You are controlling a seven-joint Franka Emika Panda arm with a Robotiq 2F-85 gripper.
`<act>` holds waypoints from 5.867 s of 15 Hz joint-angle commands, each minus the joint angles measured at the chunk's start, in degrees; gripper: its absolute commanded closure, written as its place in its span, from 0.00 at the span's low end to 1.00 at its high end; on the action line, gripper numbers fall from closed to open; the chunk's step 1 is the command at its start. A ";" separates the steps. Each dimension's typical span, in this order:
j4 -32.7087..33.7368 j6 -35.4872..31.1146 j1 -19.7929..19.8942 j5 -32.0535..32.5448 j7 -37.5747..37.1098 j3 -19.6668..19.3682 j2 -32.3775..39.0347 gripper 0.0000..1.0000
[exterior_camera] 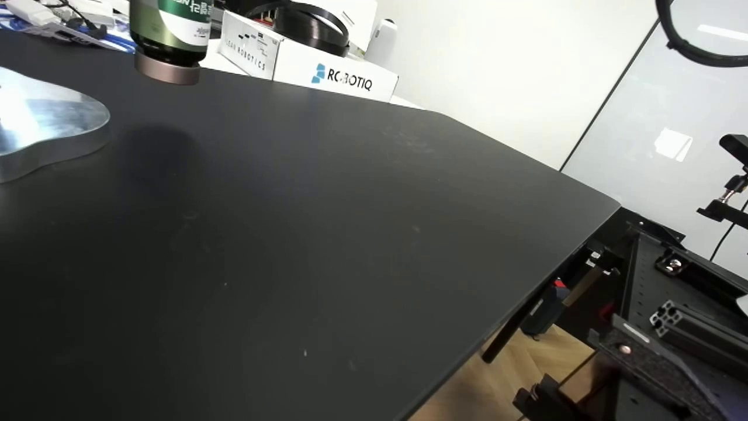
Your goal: Pick up the medicine bottle and move it to the forward. Pick up the same bottle and move it to the right. Pick up the same bottle and move it to the left.
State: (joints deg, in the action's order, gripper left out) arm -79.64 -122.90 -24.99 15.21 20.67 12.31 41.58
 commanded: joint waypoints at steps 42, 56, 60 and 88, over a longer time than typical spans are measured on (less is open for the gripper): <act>32.41 18.82 -11.11 -2.71 0.76 -0.69 17.06 0.55; 32.15 18.34 -11.14 -2.67 0.56 -0.77 17.61 0.55; 32.18 18.46 -11.11 -2.83 0.39 -0.70 17.63 0.55; 32.86 16.59 -11.28 -3.34 1.05 -0.50 21.20 0.55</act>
State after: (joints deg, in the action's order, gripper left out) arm -47.68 -105.61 -36.14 12.07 21.62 11.66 61.09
